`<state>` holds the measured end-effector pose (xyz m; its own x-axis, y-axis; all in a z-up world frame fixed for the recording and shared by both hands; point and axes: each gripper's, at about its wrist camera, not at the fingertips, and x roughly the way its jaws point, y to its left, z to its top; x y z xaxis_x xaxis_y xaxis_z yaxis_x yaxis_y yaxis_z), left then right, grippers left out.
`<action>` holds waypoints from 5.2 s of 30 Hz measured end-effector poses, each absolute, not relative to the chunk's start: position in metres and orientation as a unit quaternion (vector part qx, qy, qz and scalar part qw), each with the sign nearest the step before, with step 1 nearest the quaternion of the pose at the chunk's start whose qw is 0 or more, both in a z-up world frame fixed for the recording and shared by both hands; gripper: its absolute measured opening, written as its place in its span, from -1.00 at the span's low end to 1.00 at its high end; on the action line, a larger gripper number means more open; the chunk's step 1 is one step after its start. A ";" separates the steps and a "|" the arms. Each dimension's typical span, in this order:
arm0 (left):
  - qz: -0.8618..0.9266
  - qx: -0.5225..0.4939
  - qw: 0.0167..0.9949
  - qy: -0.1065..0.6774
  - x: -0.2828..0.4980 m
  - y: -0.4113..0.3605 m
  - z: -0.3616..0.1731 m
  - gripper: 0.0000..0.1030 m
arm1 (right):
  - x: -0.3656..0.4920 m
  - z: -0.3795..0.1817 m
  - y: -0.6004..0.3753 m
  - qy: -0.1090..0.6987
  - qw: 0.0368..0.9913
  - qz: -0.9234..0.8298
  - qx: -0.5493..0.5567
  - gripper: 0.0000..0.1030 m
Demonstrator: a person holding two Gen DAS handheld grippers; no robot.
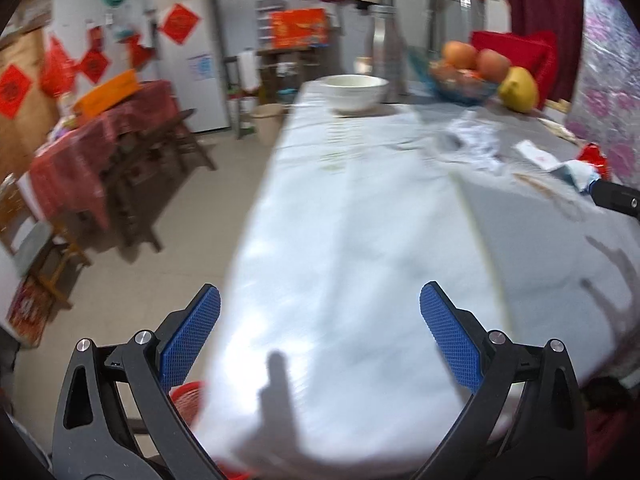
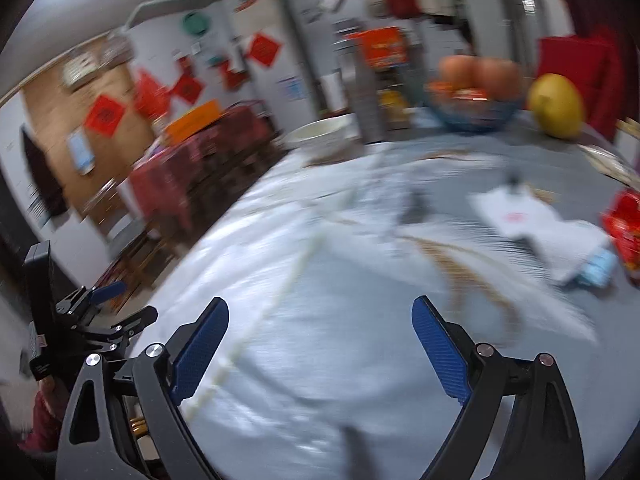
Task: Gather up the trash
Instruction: 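Move the left gripper to the crumpled plastic bag while the right grasps the red snack bag, then close the left gripper on the crumpled clear plastic bag and lift it, then carry the plastic bag and red snack bag to the red wastebasket with both grippers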
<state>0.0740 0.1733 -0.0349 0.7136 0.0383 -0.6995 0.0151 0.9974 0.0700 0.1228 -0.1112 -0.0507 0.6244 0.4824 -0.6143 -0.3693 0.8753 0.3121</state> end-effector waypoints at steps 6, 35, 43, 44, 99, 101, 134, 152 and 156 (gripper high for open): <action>-0.029 0.043 0.913 0.405 0.130 0.116 -0.045 0.87 | 0.131 -0.057 -0.175 0.339 0.923 0.166 0.082 0.87; -0.021 0.019 0.888 0.458 0.213 0.063 -0.075 0.89 | 0.155 -0.069 -0.304 0.331 0.936 0.054 0.109 0.88; -0.021 0.020 0.889 0.457 0.213 0.062 -0.075 0.89 | 0.202 -0.059 -0.357 0.347 0.923 -0.002 0.164 0.88; -0.021 0.020 0.889 0.457 0.213 0.062 -0.075 0.89 | 0.212 -0.062 -0.360 0.356 0.919 -0.008 0.167 0.88; -0.020 -0.004 0.881 0.473 0.307 0.004 -0.072 0.87 | 0.260 -0.110 -0.338 0.434 0.897 -0.016 0.080 0.22; -0.022 -0.010 0.883 0.469 0.307 0.006 -0.072 0.87 | 0.260 -0.110 -0.337 0.434 0.897 -0.016 0.078 0.25; -0.095 0.010 0.928 0.361 0.259 0.003 -0.045 -0.35 | 0.259 -0.110 -0.339 0.431 0.898 -0.014 0.087 0.17; -0.120 -0.056 0.952 0.275 0.176 0.048 -0.003 -0.35 | 0.220 -0.077 -0.369 0.330 0.921 0.059 0.197 -0.09; -0.098 -0.051 0.960 0.256 0.139 0.068 0.007 -0.35 | 0.210 -0.072 -0.365 0.315 0.925 0.070 0.200 -0.09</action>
<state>0.1386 0.0681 0.0065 0.8502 -0.2143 -0.4809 0.1622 0.9756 -0.1479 0.2098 -0.3654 -0.0723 0.7916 0.2551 -0.5552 -0.0036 0.9106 0.4132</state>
